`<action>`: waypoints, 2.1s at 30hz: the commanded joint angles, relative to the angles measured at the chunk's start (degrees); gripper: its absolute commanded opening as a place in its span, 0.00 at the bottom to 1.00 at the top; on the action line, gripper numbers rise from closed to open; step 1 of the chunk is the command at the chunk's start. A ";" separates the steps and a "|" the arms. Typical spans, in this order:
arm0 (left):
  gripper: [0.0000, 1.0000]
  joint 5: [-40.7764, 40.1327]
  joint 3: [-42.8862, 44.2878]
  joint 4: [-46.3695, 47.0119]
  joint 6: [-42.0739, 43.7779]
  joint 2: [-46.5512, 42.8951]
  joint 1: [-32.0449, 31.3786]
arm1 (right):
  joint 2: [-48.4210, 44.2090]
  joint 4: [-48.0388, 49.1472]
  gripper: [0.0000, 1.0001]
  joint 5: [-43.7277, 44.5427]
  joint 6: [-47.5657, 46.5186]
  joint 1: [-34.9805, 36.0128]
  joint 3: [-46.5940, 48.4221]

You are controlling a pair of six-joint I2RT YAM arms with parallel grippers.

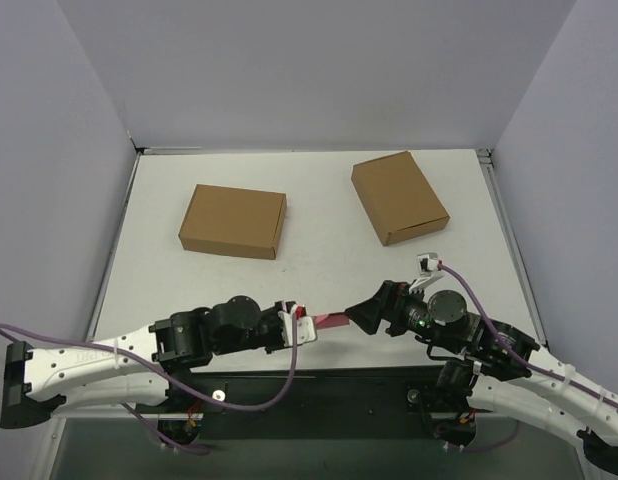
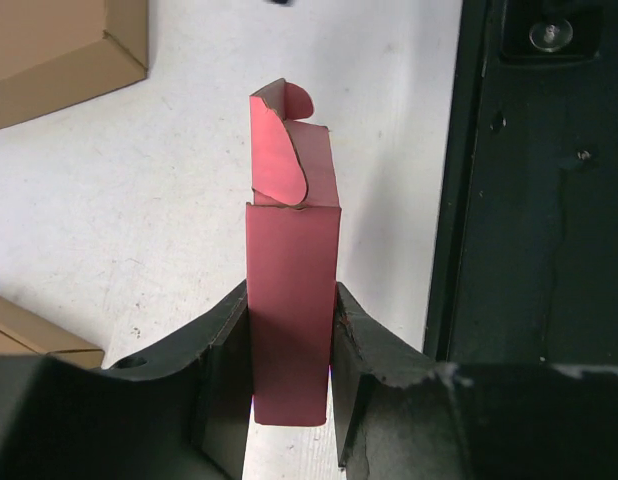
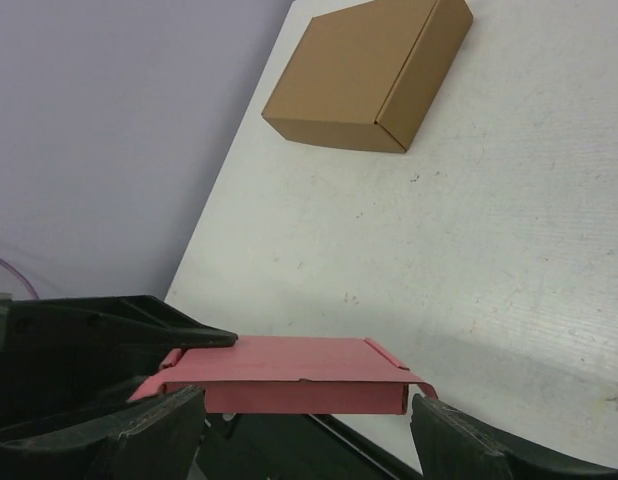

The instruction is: Fold the paper box

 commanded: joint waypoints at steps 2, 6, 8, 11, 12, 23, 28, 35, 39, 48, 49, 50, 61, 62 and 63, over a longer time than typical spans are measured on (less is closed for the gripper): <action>0.25 15.68 -1.40 6.04 -5.67 -4.72 11.31 | -2.29 -0.57 0.85 3.77 -5.32 0.06 0.29; 0.24 31.44 -1.32 9.65 -10.33 -3.14 20.73 | -4.15 -1.27 0.81 2.47 -9.00 0.15 -0.94; 0.24 38.48 -0.79 10.88 -12.70 -1.22 23.64 | -3.62 -2.67 0.79 1.94 -10.07 0.15 -0.42; 0.24 44.55 -1.14 13.95 -15.69 -0.07 25.84 | -2.31 -6.61 0.74 2.55 -11.83 0.15 0.72; 0.23 45.17 -1.22 14.74 -16.05 0.02 26.02 | -2.04 -7.59 0.71 3.68 -12.18 0.23 1.25; 0.23 52.90 -2.63 22.39 -23.51 2.13 28.39 | -1.68 -4.80 0.70 -1.21 -15.15 0.15 -0.42; 0.22 59.66 -2.37 25.91 -26.94 5.12 29.71 | -5.55 -5.13 0.87 -8.60 -23.06 0.24 -0.07; 0.22 66.44 -2.81 31.80 -32.13 9.60 29.89 | 1.98 -7.34 0.88 -12.83 -31.60 0.59 4.24; 0.21 66.45 -2.81 32.16 -32.40 9.61 29.89 | 6.13 -5.59 0.87 -12.92 -33.80 2.43 6.26; 0.22 65.31 -2.72 31.89 -32.49 9.78 30.33 | 11.85 -4.97 0.45 -10.90 -34.59 8.85 8.64; 0.24 65.13 -2.81 31.72 -32.31 9.87 30.33 | 11.76 -5.23 0.40 -10.72 -34.42 9.02 8.81; 0.26 64.61 -2.63 30.58 -32.05 9.87 30.33 | 11.68 -5.32 0.32 -10.63 -34.42 9.11 8.73; 0.73 39.93 2.19 14.32 -19.58 2.58 31.47 | 15.45 -14.54 0.13 -6.85 -34.94 9.20 9.87; 0.74 38.60 2.81 12.83 -18.70 2.40 31.38 | 15.89 -14.89 0.13 -6.76 -34.94 9.20 9.95; 0.74 38.15 3.69 12.12 -17.73 2.40 31.38 | 16.42 -15.59 0.13 -6.76 -35.03 9.29 10.04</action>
